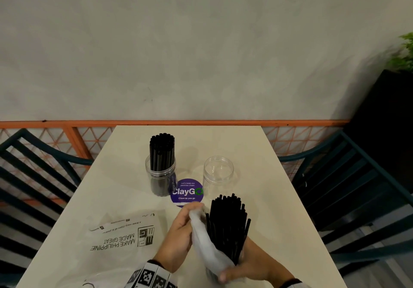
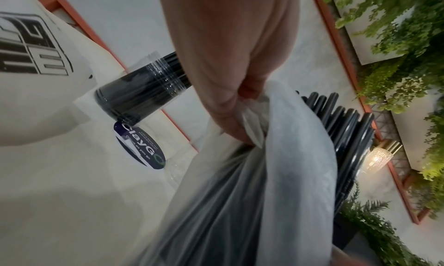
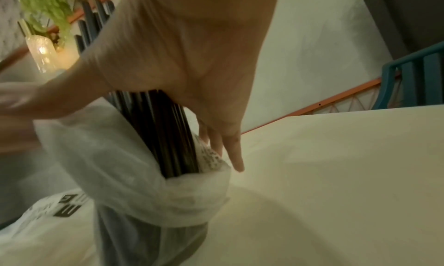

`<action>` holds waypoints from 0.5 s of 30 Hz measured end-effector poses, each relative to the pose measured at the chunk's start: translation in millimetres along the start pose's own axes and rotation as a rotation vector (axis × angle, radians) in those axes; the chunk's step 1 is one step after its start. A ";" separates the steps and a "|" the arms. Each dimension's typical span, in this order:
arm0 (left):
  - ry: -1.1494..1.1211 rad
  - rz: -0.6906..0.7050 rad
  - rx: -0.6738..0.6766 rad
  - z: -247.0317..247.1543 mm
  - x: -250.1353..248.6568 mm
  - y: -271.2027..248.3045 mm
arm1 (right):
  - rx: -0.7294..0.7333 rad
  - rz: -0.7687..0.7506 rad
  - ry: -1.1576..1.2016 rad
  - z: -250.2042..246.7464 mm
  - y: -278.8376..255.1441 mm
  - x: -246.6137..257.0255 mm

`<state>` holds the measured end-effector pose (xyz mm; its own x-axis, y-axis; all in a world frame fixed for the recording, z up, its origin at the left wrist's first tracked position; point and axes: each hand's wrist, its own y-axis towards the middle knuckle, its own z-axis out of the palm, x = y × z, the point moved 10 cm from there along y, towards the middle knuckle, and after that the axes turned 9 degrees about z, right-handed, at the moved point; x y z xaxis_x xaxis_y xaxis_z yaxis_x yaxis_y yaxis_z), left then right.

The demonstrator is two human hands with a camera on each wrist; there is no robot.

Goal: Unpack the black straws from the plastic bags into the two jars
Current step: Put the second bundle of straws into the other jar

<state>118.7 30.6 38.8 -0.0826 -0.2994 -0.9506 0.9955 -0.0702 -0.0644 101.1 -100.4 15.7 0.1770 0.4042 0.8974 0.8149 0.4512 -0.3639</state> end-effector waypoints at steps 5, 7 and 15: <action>-0.001 0.005 -0.101 -6.3 1.8 -2.4 | 0.084 0.094 -0.046 7.5 1.7 -15.5; -0.034 0.027 -0.104 -10.9 -2.1 -2.3 | 0.018 0.095 -0.054 -1.4 2.9 -20.0; 0.098 0.142 0.083 -3.6 -14.0 -3.9 | 0.090 0.252 -0.200 3.2 7.0 -32.2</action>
<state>116.1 38.4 51.3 0.0671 -0.2177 -0.9737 0.9891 -0.1135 0.0936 99.3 -107.8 -16.5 0.2478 0.6561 0.7128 0.7055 0.3820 -0.5969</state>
